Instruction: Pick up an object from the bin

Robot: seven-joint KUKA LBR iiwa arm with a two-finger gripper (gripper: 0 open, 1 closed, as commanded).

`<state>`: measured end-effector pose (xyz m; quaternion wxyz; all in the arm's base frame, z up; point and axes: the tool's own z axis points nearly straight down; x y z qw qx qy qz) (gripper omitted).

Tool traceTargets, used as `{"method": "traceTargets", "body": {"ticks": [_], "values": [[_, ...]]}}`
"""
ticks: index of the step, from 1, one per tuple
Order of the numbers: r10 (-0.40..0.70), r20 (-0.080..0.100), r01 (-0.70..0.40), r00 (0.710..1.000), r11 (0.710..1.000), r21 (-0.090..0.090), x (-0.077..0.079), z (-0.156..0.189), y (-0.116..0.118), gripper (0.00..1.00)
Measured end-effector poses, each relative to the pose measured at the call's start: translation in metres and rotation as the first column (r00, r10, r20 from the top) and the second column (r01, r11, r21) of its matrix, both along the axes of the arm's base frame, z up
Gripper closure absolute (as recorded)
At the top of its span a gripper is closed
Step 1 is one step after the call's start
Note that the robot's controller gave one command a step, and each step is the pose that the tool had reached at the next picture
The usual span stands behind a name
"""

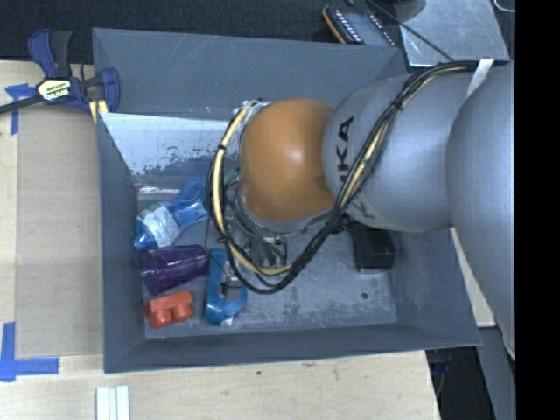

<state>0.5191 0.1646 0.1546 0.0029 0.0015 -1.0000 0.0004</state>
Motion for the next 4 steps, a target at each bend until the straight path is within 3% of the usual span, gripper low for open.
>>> {"method": "traceTargets", "body": {"ticks": [1,2,3,4], "values": [[-0.004,0.008,0.004,1.0,1.0,0.002,0.002,0.005,-0.001,0.0],[0.215,0.006,-0.215,0.977,0.977,-0.005,0.109,-0.073,0.04,0.0],[0.208,0.006,-0.208,0.978,0.978,0.002,0.08,-0.033,0.034,0.0],[0.345,0.012,-0.345,0.939,0.939,-0.004,0.097,-0.052,0.073,0.0]]}}
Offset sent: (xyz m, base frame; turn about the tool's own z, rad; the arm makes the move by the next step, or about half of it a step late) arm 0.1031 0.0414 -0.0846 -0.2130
